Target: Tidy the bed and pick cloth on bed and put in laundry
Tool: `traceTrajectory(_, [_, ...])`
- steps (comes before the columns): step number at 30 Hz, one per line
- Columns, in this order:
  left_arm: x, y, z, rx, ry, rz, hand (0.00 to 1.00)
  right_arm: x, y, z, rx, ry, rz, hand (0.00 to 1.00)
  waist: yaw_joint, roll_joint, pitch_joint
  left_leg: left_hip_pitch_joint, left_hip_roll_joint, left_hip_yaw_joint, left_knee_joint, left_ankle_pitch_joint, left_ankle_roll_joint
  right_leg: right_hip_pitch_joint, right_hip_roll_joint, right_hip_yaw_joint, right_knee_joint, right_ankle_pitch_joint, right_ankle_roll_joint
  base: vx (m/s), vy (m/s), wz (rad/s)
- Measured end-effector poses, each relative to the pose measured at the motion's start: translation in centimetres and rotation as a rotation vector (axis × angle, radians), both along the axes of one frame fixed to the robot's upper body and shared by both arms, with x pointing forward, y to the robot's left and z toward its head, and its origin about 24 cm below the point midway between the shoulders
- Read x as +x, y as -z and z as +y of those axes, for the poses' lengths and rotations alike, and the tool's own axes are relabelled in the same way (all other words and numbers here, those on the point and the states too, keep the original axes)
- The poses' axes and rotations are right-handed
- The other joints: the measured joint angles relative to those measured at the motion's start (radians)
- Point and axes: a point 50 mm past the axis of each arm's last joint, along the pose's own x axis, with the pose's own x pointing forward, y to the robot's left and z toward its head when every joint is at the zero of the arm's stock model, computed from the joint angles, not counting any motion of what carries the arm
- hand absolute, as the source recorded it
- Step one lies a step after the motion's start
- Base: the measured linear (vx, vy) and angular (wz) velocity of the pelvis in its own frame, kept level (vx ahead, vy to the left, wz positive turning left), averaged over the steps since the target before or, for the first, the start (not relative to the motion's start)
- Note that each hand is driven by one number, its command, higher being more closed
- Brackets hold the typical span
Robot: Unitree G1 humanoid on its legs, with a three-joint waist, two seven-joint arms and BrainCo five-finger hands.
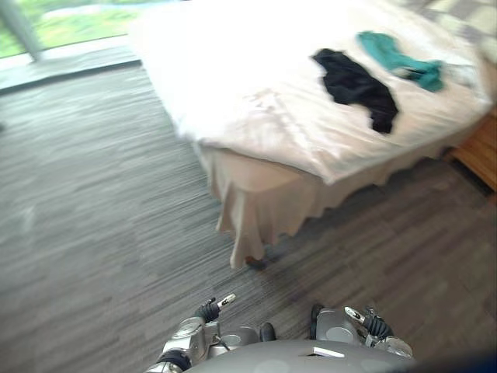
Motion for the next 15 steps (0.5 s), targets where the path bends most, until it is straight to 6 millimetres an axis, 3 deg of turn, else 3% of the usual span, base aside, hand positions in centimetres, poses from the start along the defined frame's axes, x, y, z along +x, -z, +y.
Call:
traceTrajectory(2, [-0.8,0.1,0.6,0.008,-0.031,0.020,0.00,0.7,-0.1,0.4,0.018,0.007,-0.019,0.00,0.004,-0.008,-0.005,0.036,0.004,-0.030,0.001,-0.015,-0.026,-0.001,0.038,0.005,-0.058,0.117,-0.035,0.44,-0.186,1.08])
traceTrajectory(3, [-1.3,0.1,1.4,0.017,-0.062,0.028,0.00,1.3,-0.1,1.0,0.042,-0.001,-0.034,0.00,0.011,-0.035,-0.024,0.047,-0.009,-0.052,0.014,-0.030,-0.051,0.001,0.062,-0.012,-0.114,0.215,-0.091,0.34,-0.192,0.39])
traceTrajectory(4, [-1.4,0.1,1.3,0.012,-0.080,0.029,0.00,1.7,-0.2,1.2,0.053,-0.009,-0.043,0.00,0.020,-0.037,-0.037,0.047,-0.005,-0.053,0.030,-0.040,-0.066,0.015,0.064,-0.032,-0.122,0.199,-0.111,0.49,-0.240,0.11])
traceTrajectory(5, [-1.3,0.1,1.2,0.007,-0.082,0.025,0.00,3.2,-0.5,1.6,0.069,-0.044,-0.077,0.00,0.044,-0.029,-0.048,0.016,0.002,-0.053,0.122,-0.059,-0.105,0.062,0.059,-0.028,-0.189,0.217,-0.128,0.40,-0.209,-0.06])
traceTrajectory(6, [-1.3,0.1,1.3,-0.003,-0.095,0.014,0.00,4.5,-0.9,2.2,0.088,-0.088,-0.108,0.00,0.051,-0.038,-0.042,-0.018,0.006,-0.036,0.170,-0.095,-0.091,0.102,0.042,-0.030,-0.231,0.220,-0.126,0.36,-0.192,0.03])
traceTrajectory(7, [-1.4,0.1,1.1,-0.009,-0.096,0.013,0.00,4.7,-0.8,2.4,0.102,-0.099,-0.104,0.00,0.050,-0.029,-0.044,-0.003,0.033,-0.019,0.106,-0.101,-0.099,0.126,0.041,-0.034,-0.249,0.220,-0.126,0.16,-0.132,0.21])
traceTrajectory(8, [-1.6,0.1,1.0,-0.013,-0.089,0.015,0.00,4.6,-0.8,2.4,0.107,-0.105,-0.102,0.00,0.049,-0.020,-0.046,0.005,0.056,-0.013,0.041,-0.083,-0.118,0.147,0.044,-0.042,-0.264,0.219,-0.124,0.14,-0.106,0.33])
traceTrajectory(9, [-1.8,0.2,0.7,-0.020,-0.078,0.019,0.00,4.3,-0.7,2.4,0.112,-0.117,-0.085,0.00,0.044,0.005,-0.048,0.015,0.105,0.029,-0.022,-0.003,-0.116,0.183,0.061,-0.056,-0.291,0.212,-0.114,0.13,-0.086,0.28])
traceTrajectory(10, [-2.0,0.3,0.6,-0.022,-0.087,0.015,0.00,3.8,-0.3,2.9,0.134,-0.144,-0.052,0.00,0.049,0.013,-0.056,0.026,0.103,0.031,-0.015,-0.002,-0.111,0.204,0.061,-0.056,-0.303,0.207,-0.108,0.12,-0.064,0.21])
traceTrajectory(13, [-1.6,0.1,1.0,0.011,-0.048,-0.004,0.00,3.2,-0.1,3.1,0.149,-0.145,-0.020,0.00,0.043,0.001,-0.052,-0.027,0.112,0.055,0.098,-0.057,-0.126,0.212,0.051,-0.086,-0.292,0.171,-0.102,0.05,-0.026,0.15])
traceTrajectory(15, [-1.2,0.0,1.2,0.019,-0.030,-0.011,0.00,2.4,0.2,2.9,0.141,-0.120,0.011,0.00,0.033,-0.014,-0.043,-0.052,0.113,0.085,0.164,-0.056,-0.133,0.229,0.044,-0.110,-0.281,0.153,-0.097,0.01,-0.020,0.40])
